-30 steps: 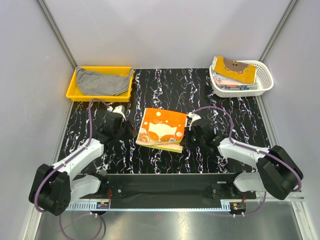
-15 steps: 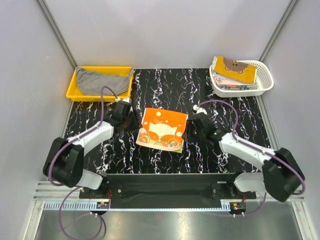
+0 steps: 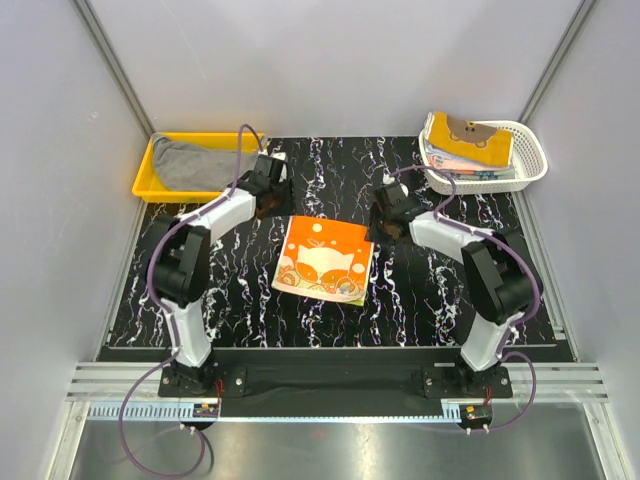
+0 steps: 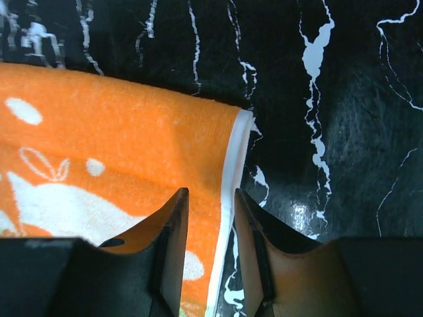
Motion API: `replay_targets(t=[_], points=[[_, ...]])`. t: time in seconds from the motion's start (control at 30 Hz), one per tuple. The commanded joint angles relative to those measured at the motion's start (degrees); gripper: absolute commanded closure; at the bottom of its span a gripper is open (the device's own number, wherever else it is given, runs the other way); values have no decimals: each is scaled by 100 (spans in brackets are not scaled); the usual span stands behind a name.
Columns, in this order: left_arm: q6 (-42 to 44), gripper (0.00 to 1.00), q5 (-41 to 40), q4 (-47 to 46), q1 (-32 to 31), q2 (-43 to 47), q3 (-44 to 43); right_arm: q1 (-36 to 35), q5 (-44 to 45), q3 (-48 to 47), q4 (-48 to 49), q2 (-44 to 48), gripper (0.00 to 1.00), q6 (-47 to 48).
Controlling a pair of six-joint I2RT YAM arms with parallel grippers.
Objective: Fold and stack the towels
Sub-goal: Fold the towel
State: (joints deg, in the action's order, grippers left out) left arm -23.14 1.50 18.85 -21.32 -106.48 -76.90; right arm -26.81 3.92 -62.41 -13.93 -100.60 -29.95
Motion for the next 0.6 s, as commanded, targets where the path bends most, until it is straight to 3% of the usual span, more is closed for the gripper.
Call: replay_targets(t=[0.0, 0.1, 0.17, 0.37, 0.57], points=[[406, 58, -132, 390, 14, -566, -509, 9, 196, -559, -214, -450, 60, 191], [407, 58, -315, 531, 14, -953, -782, 79, 319, -833, -356, -837, 60, 279], [328, 50, -422, 514, 23, -1059, -826, 140, 416, -974, -443, -1014, 60, 323], [-14, 45, -799, 804, 5, -1437, -1230, 193, 758, -1580, -733, -1594, 60, 552], [-323, 38, -1038, 480, 5, -1227, -827, 193, 672, -2029, -778, -2025, 62, 789]])
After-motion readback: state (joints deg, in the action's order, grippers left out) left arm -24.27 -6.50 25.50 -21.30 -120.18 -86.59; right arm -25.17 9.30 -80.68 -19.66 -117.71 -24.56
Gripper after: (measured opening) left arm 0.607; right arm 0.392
